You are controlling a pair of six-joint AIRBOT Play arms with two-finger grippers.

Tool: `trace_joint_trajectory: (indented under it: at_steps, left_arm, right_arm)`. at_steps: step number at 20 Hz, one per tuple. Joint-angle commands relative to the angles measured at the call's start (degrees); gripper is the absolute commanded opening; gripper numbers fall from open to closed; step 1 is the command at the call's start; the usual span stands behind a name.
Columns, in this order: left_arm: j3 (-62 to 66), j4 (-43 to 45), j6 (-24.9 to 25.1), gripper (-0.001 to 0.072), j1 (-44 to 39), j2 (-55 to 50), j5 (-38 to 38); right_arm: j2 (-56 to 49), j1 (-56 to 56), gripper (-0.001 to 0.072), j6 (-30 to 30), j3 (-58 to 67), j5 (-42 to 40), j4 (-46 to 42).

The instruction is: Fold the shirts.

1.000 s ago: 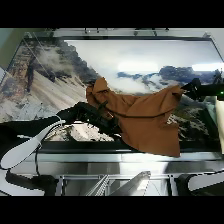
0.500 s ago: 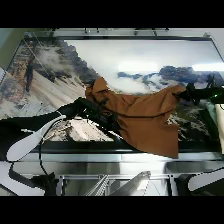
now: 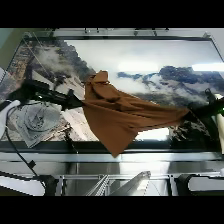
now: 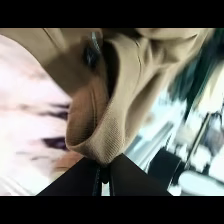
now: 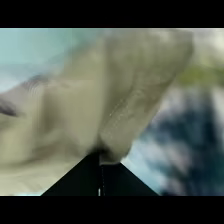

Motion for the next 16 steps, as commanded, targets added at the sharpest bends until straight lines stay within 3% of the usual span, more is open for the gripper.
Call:
trace_joint_trajectory:
  at_steps: [1,2,3,4,7,10,12,13,14,15,16]
  left_arm:
    - [8.4,2.5,-1.7,0.0014,9.7,-1.0,7.0]
    - [10.0,2.5,-1.7,0.0013,10.5,-1.8,9.1]
    - [10.9,2.5,-1.7,0.0013,10.8,-2.3,11.2]
    - [11.1,2.5,-1.7,0.0013,10.8,-2.5,12.8]
    - [11.0,2.5,-1.7,0.0014,10.8,-2.5,18.8]
    - [11.0,2.5,-1.7,0.0017,11.5,-2.5,21.9]
    - [11.0,2.9,-1.7,0.0351,12.2,-2.5,23.3]
    - [11.0,4.7,-1.7,0.0467,12.6,-2.3,23.7]
    - [11.0,7.9,-1.7,0.0631,12.6,-1.9,23.5]
    - [11.0,12.7,-1.7,0.0719,12.6,-1.3,23.0]
    - [11.0,17.2,-1.7,0.072,12.6,-0.7,21.3]
  right_arm:
    - [13.7,0.3,0.0021,3.2,-14.2,0.3,-2.1]
    - [16.4,0.3,0.0125,3.1,-16.6,0.3,-1.1]
    - [18.1,0.3,0.0433,2.5,-17.7,0.8,0.3]
    - [19.4,0.3,0.0677,1.9,-17.8,2.4,0.7]
    - [22.7,-1.7,0.0678,1.6,-16.5,8.0,-1.1]
    - [25.4,-5.3,0.0679,1.2,-16.1,5.3,1.2]
    - [24.9,-6.7,0.0679,-1.5,-16.1,1.8,4.1]
    - [24.1,-7.0,0.0679,-2.6,-16.1,1.7,6.0]
    - [22.7,-7.0,0.0679,-4.4,-16.1,1.6,8.3]
    - [21.0,-6.9,0.0679,-6.7,-16.1,1.2,11.0]
    - [19.1,-6.9,0.0678,-8.8,-16.1,0.4,13.9]
